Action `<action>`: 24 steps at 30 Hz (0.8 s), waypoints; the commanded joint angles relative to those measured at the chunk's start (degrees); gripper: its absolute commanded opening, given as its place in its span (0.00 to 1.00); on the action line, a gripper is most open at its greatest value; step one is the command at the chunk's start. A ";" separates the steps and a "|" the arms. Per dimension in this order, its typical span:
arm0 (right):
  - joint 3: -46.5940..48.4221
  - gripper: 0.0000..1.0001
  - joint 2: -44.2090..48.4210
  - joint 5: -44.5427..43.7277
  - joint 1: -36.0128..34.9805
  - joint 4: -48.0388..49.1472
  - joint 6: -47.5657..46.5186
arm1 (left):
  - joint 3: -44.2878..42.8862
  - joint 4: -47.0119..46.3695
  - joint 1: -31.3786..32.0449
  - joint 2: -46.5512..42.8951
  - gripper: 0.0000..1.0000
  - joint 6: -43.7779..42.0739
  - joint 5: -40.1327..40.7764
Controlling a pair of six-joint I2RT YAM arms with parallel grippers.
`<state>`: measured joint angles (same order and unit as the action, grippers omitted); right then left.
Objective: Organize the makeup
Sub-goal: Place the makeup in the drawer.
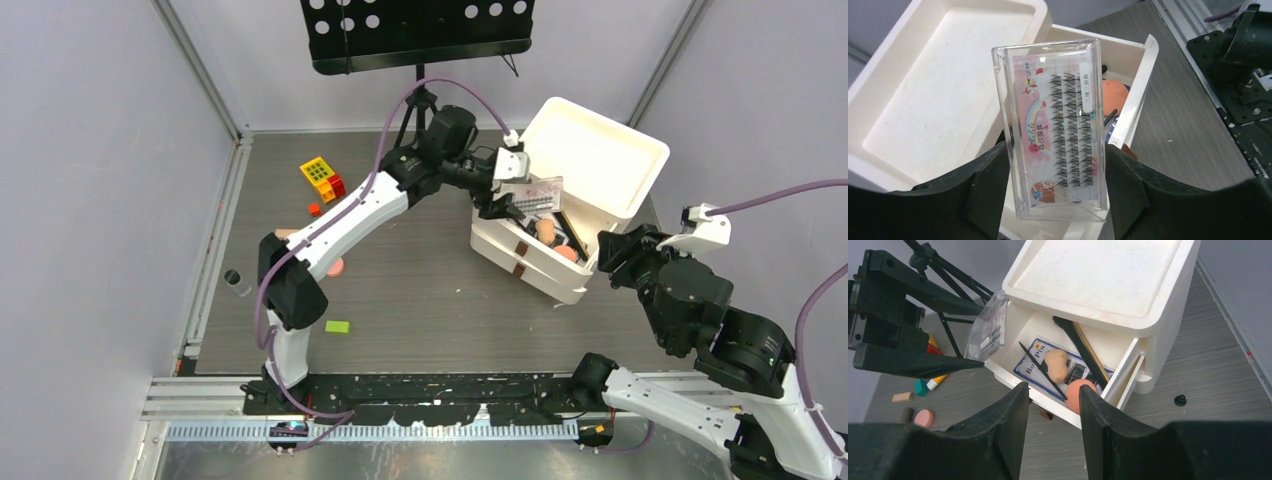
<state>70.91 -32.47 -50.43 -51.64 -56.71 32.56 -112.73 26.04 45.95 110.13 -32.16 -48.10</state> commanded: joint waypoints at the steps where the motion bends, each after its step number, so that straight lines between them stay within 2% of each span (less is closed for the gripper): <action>1: 0.49 0.47 1.89 -0.55 -0.22 -1.66 1.69 | -8.96 9.41 3.84 3.80 0.40 -14.57 -1.44; 5: 0.58 0.47 3.15 -0.81 -0.22 -2.45 2.07 | -14.02 15.04 5.99 8.46 0.40 -21.70 1.70; 8: 0.53 0.47 4.09 -0.81 -0.13 -3.02 2.32 | -16.30 14.99 6.42 11.25 0.40 -22.72 3.57; 11: 0.57 0.47 4.62 -1.01 -0.19 -3.84 2.69 | -21.10 19.96 6.81 14.20 0.41 -24.97 5.68; 14: 0.38 0.47 5.02 -1.20 -0.19 -4.07 2.95 | -21.03 20.25 6.87 15.03 0.44 -25.71 7.85; 18: 0.04 0.47 4.85 -0.89 -0.21 -4.15 3.08 | -20.08 18.85 6.87 15.35 0.54 -26.17 10.85; 20: -0.22 0.47 4.74 -0.80 -0.22 -4.15 3.19 | -20.07 18.53 6.87 15.34 0.66 -26.03 11.25; 24: -0.51 0.47 4.45 -0.76 -0.17 -3.83 3.05 | -19.76 17.15 6.87 14.63 0.81 -25.38 11.65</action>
<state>70.57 -27.88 -50.37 -51.64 -61.45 34.68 -131.57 42.37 52.97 125.34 -57.36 -38.09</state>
